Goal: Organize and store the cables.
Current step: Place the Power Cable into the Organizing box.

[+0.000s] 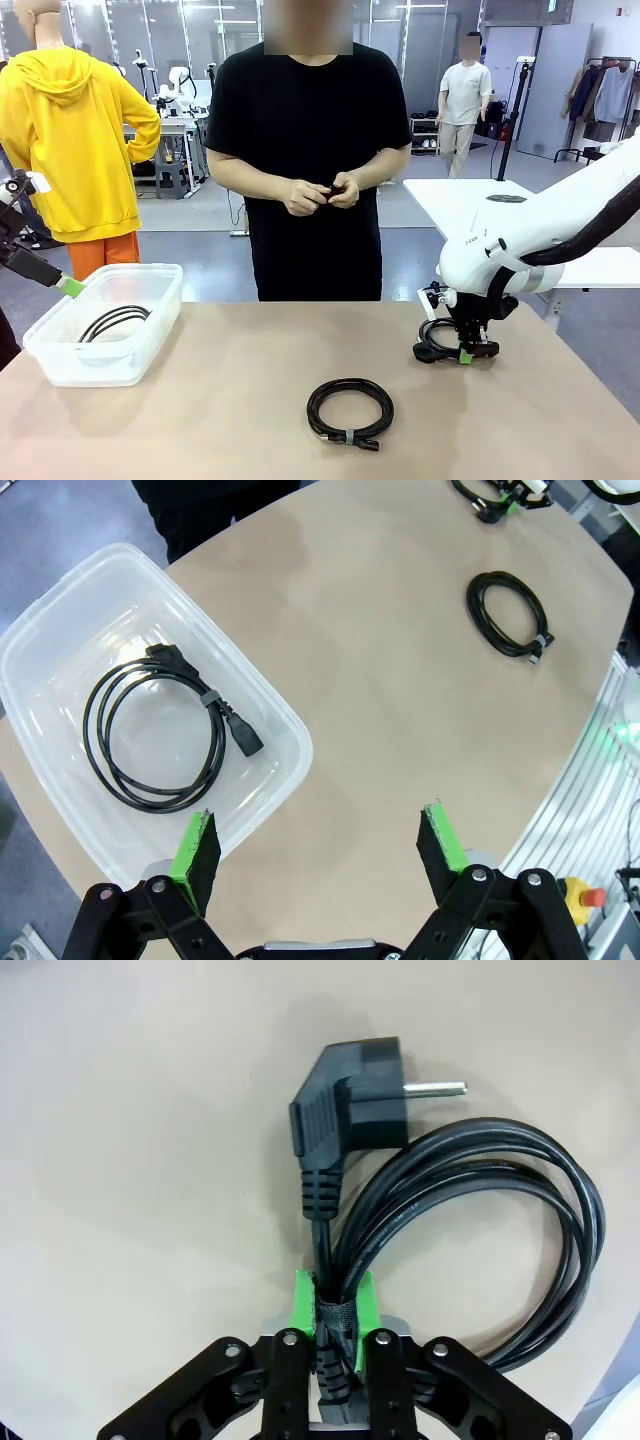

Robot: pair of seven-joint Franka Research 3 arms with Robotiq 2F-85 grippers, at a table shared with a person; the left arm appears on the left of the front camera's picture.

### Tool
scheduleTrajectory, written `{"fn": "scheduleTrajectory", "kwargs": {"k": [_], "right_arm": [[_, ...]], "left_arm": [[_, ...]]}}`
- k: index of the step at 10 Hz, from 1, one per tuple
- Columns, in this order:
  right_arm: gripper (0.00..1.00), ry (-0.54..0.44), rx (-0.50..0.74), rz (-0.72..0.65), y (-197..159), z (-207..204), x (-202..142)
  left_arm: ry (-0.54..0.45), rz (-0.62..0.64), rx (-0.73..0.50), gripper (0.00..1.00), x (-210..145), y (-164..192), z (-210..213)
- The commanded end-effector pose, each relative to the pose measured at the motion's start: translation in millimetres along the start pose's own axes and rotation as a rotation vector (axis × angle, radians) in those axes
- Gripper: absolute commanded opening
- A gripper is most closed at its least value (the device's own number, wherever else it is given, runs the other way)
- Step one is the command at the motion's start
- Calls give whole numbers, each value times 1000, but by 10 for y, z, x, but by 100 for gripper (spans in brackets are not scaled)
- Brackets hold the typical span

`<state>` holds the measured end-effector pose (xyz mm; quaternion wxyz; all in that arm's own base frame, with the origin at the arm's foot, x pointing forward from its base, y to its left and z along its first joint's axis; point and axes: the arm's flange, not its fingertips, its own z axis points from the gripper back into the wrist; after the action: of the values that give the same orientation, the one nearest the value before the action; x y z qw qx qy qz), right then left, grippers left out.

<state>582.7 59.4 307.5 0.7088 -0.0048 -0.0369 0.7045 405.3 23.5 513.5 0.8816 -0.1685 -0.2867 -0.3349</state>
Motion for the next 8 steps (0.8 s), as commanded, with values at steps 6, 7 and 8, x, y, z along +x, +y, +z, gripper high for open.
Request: {"fn": "scheduleTrajectory", "kwargs": {"k": [6, 7, 8], "right_arm": [[0, 32, -23, -82, 3, 1014, 398], [0, 40, -36, -107, 28, 1106, 549], [0, 33, -50, -115, 55, 1158, 748]], "left_arm": [[-1, 2, 11, 100, 24, -1, -9], [-1, 2, 11, 100, 24, -1, -9], [-1, 2, 11, 100, 24, -1, -9]]}}
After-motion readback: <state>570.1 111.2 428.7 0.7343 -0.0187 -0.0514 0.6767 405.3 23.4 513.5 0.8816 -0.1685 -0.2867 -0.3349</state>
